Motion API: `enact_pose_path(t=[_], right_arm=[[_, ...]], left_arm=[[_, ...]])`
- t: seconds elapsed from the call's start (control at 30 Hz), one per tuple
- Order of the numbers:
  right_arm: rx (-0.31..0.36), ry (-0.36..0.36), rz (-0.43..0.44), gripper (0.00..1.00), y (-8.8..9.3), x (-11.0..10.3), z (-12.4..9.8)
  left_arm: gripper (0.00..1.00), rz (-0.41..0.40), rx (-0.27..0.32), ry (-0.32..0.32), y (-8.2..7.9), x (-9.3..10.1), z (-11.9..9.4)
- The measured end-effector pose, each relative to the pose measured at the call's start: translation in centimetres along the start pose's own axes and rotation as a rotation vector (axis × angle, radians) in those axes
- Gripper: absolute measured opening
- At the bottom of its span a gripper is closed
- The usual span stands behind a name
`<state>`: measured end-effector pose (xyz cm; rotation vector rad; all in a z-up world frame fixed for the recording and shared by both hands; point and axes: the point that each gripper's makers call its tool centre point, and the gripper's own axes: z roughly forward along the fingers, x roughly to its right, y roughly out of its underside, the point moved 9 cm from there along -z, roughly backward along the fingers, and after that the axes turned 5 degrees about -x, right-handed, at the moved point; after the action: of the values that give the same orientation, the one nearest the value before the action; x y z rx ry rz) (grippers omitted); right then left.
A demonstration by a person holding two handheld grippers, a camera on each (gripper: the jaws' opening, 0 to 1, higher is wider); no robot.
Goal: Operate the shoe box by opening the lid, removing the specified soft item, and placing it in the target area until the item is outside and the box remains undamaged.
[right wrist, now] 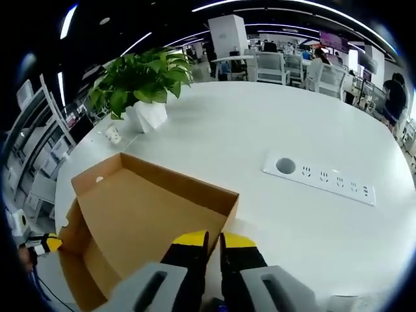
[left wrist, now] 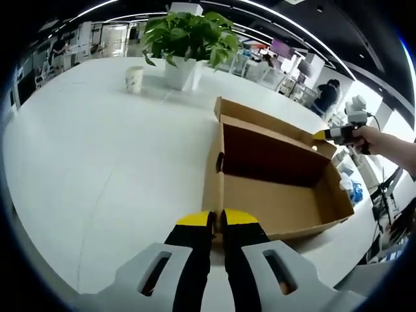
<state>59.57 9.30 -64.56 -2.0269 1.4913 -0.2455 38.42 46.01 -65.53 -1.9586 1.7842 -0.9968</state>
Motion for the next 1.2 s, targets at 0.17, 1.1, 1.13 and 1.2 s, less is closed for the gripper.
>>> enact_pose_path(t=[0.17, 1.1, 1.13, 1.2], right_arm=[[0.008, 0.003, -0.009, 0.01, -0.1, -0.1, -0.2], [0.087, -0.013, -0.002, 0.00, -0.7, -0.6, -2.3], [0.089, -0.014, -0.002, 0.00, -0.7, -0.6, -2.4], [0.093, -0.015, -0.003, 0.00, -0.7, -0.7, -2.5]], left_arm=[[0.04, -0.001, -0.001, 0.000, 0.0, -0.1, 0.0], [0.04, -0.004, -0.005, 0.000, 0.1, 0.0, -0.1], [0.04, -0.004, -0.005, 0.000, 0.0, 0.0, -0.1], [0.04, -0.005, -0.006, 0.000, 0.0, -0.1, -0.1]])
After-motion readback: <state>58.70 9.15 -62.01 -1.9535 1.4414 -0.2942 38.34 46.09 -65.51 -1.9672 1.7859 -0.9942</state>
